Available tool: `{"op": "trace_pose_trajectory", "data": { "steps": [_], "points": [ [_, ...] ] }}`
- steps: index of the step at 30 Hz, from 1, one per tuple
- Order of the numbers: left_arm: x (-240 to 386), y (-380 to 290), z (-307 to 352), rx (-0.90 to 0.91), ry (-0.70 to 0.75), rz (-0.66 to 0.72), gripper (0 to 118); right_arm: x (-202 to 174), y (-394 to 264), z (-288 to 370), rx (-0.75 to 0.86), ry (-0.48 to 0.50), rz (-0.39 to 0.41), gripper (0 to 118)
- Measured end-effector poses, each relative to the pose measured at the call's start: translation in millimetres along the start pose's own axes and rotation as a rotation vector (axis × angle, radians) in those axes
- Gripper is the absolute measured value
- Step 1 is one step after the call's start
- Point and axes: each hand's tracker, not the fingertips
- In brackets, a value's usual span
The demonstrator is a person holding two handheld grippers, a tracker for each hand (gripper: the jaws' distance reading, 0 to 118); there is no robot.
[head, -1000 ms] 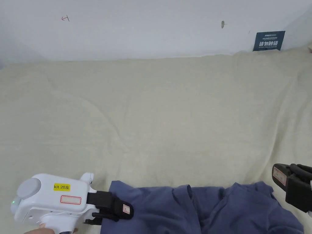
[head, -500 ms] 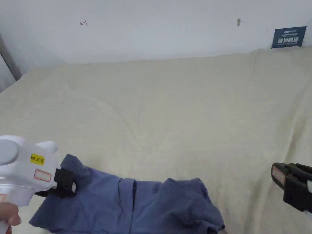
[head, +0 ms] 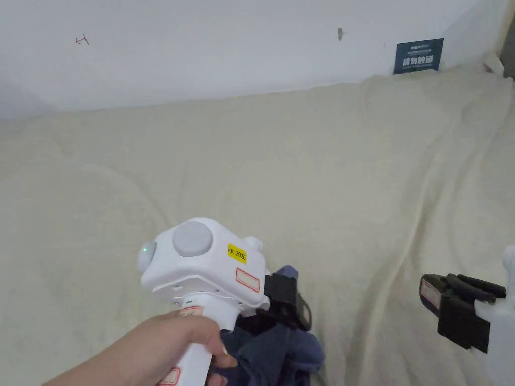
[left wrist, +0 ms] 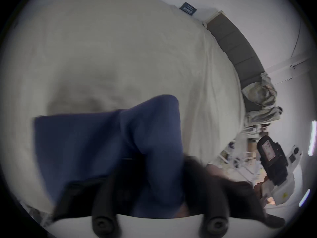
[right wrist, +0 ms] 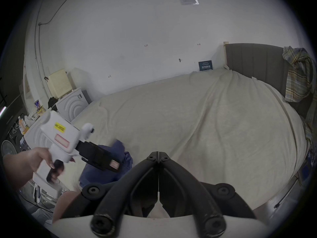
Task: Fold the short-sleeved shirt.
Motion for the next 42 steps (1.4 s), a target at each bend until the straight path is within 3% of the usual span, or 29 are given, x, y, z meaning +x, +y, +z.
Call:
{"op": "trace_pose_trajectory", "data": {
  "steps": [1, 4, 6, 12, 13, 14, 15, 16, 17, 19, 22, 24, 26, 29, 32, 34, 38, 42],
  "points": [
    [-2, 1, -8, -0.039, -0.099, 0.021, 111, 3, 0, 1, 0.000, -0.006, -0.007, 0],
    [-1, -4, 5, -0.023, -0.275, 0.071, 114, 10, 1, 3, -0.002, -0.008, -0.029, 0],
    [7, -12, 33, 0.040, -0.307, 0.072, 114, 11, 2, 2, -0.002, -0.011, -0.037, 0],
    [-2, -36, 93, 0.224, 0.073, -0.038, 113, 12, 1, -3, -0.004, -0.006, -0.051, 0],
    [-6, -36, 95, 0.233, 0.106, -0.060, 96, 12, 1, -4, -0.005, -0.004, -0.054, 0],
    [-6, -39, 91, 0.230, 0.091, -0.086, 60, 12, 0, -5, -0.007, -0.002, -0.057, 0],
    [-6, -41, 83, 0.219, 0.064, -0.075, 6, 12, 0, -5, -0.010, 0.001, -0.061, 0],
    [-3, -42, 73, 0.235, 0.008, -0.058, 0, 12, -1, -6, -0.012, 0.002, -0.063, 0],
    [-7, -39, 63, 0.185, -0.018, -0.002, 0, 12, -1, -6, -0.015, 0.003, -0.063, 0],
    [6, -39, 32, 0.127, -0.070, -0.025, 0, 11, -1, -5, -0.018, 0.000, -0.060, 0],
    [9, -29, -16, 0.077, -0.010, -0.083, 0, 11, -2, -5, -0.022, -0.007, -0.056, 0],
    [11, -27, -47, 0.008, 0.102, -0.050, 0, 10, -1, -4, -0.042, -0.019, -0.064, 0],
    [16, -35, -58, 0.035, 0.097, -0.067, 0, 9, -1, -4, -0.055, 0.003, -0.075, 0],
    [34, -38, -56, 0.050, 0.043, -0.087, 0, 5, -3, -6, -0.060, -0.004, -0.058, 0],
    [41, -50, -53, 0.034, -0.172, -0.099, 0, 4, -3, -5, -0.056, 0.035, -0.079, 0],
    [41, -64, -30, 0.180, -0.231, -0.075, 0, 0, -1, 1, -0.034, 0.062, -0.101, 0],
    [50, -97, 67, 0.620, -0.038, -0.204, 0, -13, 16, 22, 0.053, 0.128, -0.123, 0],
    [50, -136, 168, 1.070, 0.206, -0.292, 0, -35, 41, 59, 0.280, 0.122, 0.004, 0]
  ]
}}
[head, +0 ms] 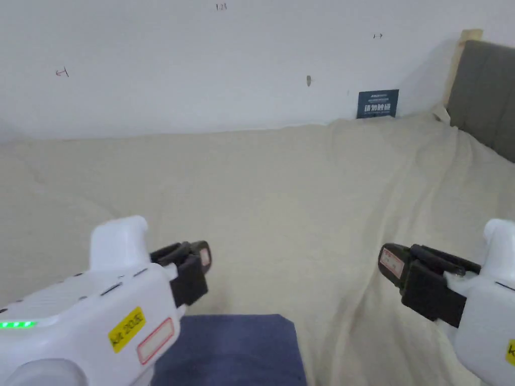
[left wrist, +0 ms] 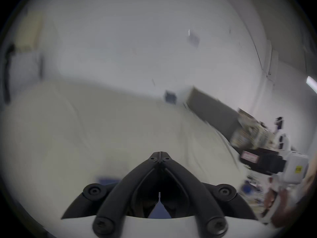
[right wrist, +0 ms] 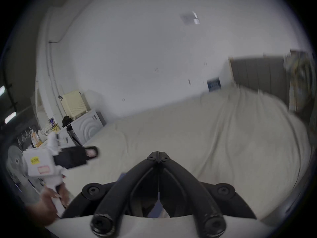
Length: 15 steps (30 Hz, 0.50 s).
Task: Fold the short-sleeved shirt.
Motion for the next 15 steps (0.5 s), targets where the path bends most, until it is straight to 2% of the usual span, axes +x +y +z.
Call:
{"op": "trace_pose_trajectory", "data": {
  "steps": [3, 5, 8, 10, 12, 15],
  "points": [
    [-16, 27, 53, 0.264, 0.162, -0.082, 0, -22, 19, 24, 0.205, -0.017, 0.146, 0],
    [-17, 34, 80, 0.404, 0.211, -0.152, 0, -36, 23, 37, 0.336, -0.064, 0.220, 0],
    [-11, 31, 95, 0.482, 0.418, -0.292, 0, -47, 20, 48, 0.450, -0.082, 0.251, 0],
    [-13, 24, 97, 0.481, 0.521, -0.303, 0, -51, 10, 46, 0.483, -0.139, 0.293, 0],
    [-15, 12, 90, 0.456, 0.486, -0.285, 0, -47, -9, 36, 0.469, -0.193, 0.311, 0],
    [-27, -18, 79, 0.420, 0.463, -0.232, 0, -30, -41, 15, 0.329, -0.258, 0.279, 0]
  ]
}}
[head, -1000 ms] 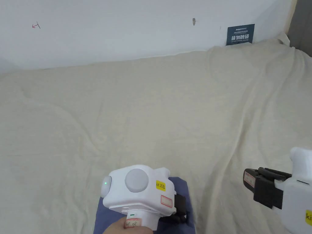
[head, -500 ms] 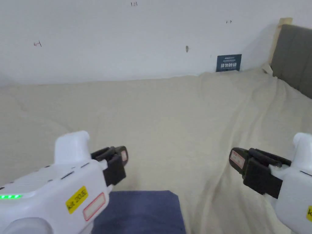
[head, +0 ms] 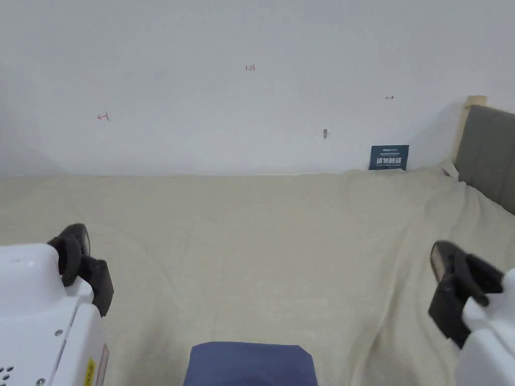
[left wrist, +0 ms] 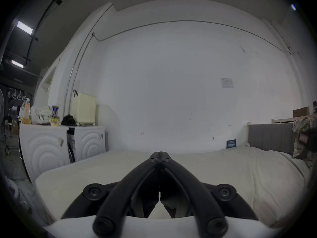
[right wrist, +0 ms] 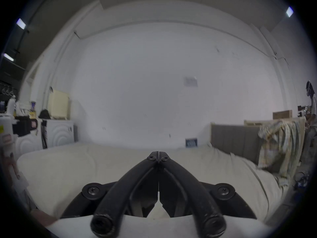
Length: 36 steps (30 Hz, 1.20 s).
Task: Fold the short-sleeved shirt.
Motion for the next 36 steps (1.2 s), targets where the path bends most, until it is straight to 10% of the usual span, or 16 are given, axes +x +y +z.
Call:
{"op": "trace_pose_trajectory", "data": {
  "steps": [18, 25, 31, 36],
  "points": [
    [8, -20, 6, -0.058, 0.010, -0.014, 0, 19, -6, 15, 0.017, -0.152, 0.014, 0],
    [-30, 21, 8, -0.076, -0.030, 0.016, 0, 5, 43, 0, 0.047, 0.096, 0.011, 0],
    [-52, 4, 8, -0.200, -0.059, 0.032, 0, -62, -4, -120, -0.795, 0.435, 0.138, 0],
    [-70, -38, -21, -0.488, -0.225, 0.147, 0, -87, -131, -177, -1.354, 0.397, 0.253, 0]
  ]
}}
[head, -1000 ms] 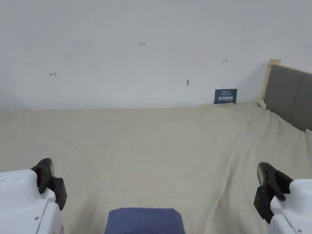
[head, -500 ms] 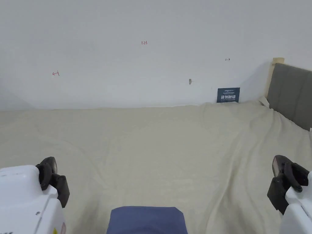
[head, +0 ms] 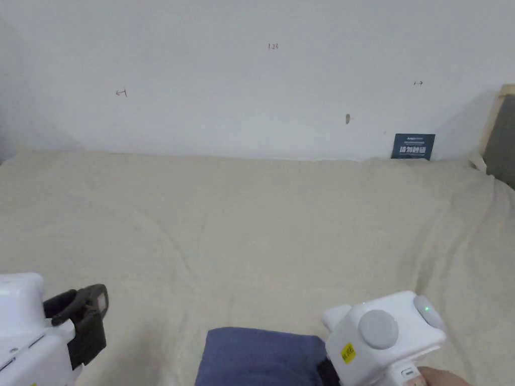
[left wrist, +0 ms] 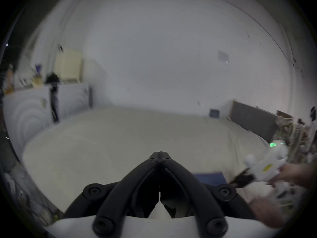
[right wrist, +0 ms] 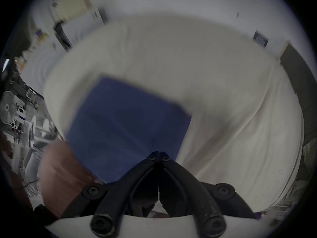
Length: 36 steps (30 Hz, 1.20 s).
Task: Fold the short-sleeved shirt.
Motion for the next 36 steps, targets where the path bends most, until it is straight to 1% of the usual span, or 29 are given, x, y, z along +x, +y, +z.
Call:
{"op": "trace_pose_trajectory", "data": {
  "steps": [1, 2, 3, 4, 5, 6, 8, 9, 10, 11, 12, 13, 14, 17, 19, 21, 22, 23, 25, 26, 28, 29, 30, 31, 32, 33, 34, 35, 36],
  "points": [
    [-10, -1, -15, -0.104, -0.094, 0.056, 0, 1, 1, -19, -0.050, -0.034, 0.013, 0],
    [-20, 1, -31, -0.190, -0.157, 0.106, 0, 2, 1, -27, -0.047, -0.042, 0.027, 0],
    [-33, -4, -52, -0.347, -0.226, 0.248, 0, 1, 1, -27, -0.013, -0.018, 0.019, 0],
    [-38, -4, -70, -0.396, -0.301, 0.354, 0, 2, 5, -24, -0.016, -0.015, 0.012, 0],
    [-48, -11, -91, -0.511, -0.365, 0.478, 0, 3, 11, -21, -0.062, -0.003, -0.009, 0],
    [-59, -21, -112, -0.585, -0.451, 0.588, 2, 4, 16, -20, -0.081, 0.001, 0.006, 0],
    [-71, -41, -143, -0.677, -0.599, 0.741, 20, 10, 21, -30, -0.096, 0.013, 0.042, 0],
    [-71, -48, -157, -0.721, -0.628, 0.750, 20, 13, 20, -31, -0.092, 0.020, 0.037, 0],
    [-71, -56, -171, -0.765, -0.656, 0.745, 62, 15, 20, -31, -0.090, 0.028, 0.028, 0],
    [-70, -63, -182, -0.805, -0.664, 0.721, 98, 13, 14, -28, -0.083, 0.034, 0.017, 0],
    [-62, -72, -189, -0.856, -0.672, 0.715, 118, 14, 12, -28, -0.076, 0.038, 0.011, 0],
    [-68, -72, -200, -0.799, -0.665, 0.725, 118, 15, 10, -28, -0.069, 0.040, 0.009, 0],
    [-67, -75, -208, -0.890, -0.686, 0.737, 118, 15, 9, -28, -0.062, 0.040, 0.010, 0],
    [-69, -100, -240, -0.911, -0.725, 0.828, 118, 10, 7, -26, -0.054, 0.027, 0.035, 0],
    [-57, -109, -253, -0.960, -0.810, 0.893, 118, 9, 9, -26, -0.061, 0.022, 0.039, 0],
    [-36, -122, -259, -0.930, -0.904, 0.944, 118, 10, 8, -26, -0.064, 0.026, 0.044, 0],
    [-26, -128, -264, -0.932, -0.920, 0.919, 118, 12, 7, -26, -0.062, 0.032, 0.042, 0],
    [-21, -131, -266, -0.938, -0.910, 0.863, 118, 14, 7, -26, -0.059, 0.040, 0.034, 0],
    [-10, -127, -256, -0.934, -0.949, 0.781, 118, 16, 3, -26, -0.045, 0.053, 0.014, 0],
    [-6, -125, -255, -0.912, -0.929, 0.776, 118, 16, 2, -25, -0.040, 0.055, 0.012, 0],
    [-11, -123, -254, -0.917, -0.920, 0.710, 116, 15, -1, -25, -0.026, 0.056, 0.016, 0],
    [-9, -121, -254, -0.950, -0.894, 0.703, 110, 16, -3, -24, -0.018, 0.057, 0.021, 0],
    [-8, -117, -251, -0.962, -0.863, 0.701, 95, 16, -5, -23, -0.011, 0.060, 0.023, 0],
    [-9, -116, -251, -0.965, -0.807, 0.710, 51, 18, -5, -22, -0.003, 0.065, 0.018, 0],
    [-9, -113, -249, -0.967, -0.753, 0.679, 24, 19, -7, -20, 0.006, 0.071, 0.013, 0],
    [-9, -111, -246, -0.967, -0.648, 0.597, 24, 21, -9, -16, 0.022, 0.084, 0.004, 0],
    [-8, -115, -244, -0.972, -0.578, 0.509, 24, 23, -12, -12, 0.044, 0.108, -0.015, 0],
    [-8, -117, -243, -0.976, -0.619, 0.566, 24, 25, -13, -9, 0.067, 0.132, -0.045, 0],
    [-8, -113, -240, -0.962, -0.645, 0.612, 23, 27, -14, -4, 0.089, 0.142, -0.097, 0]
  ]
}}
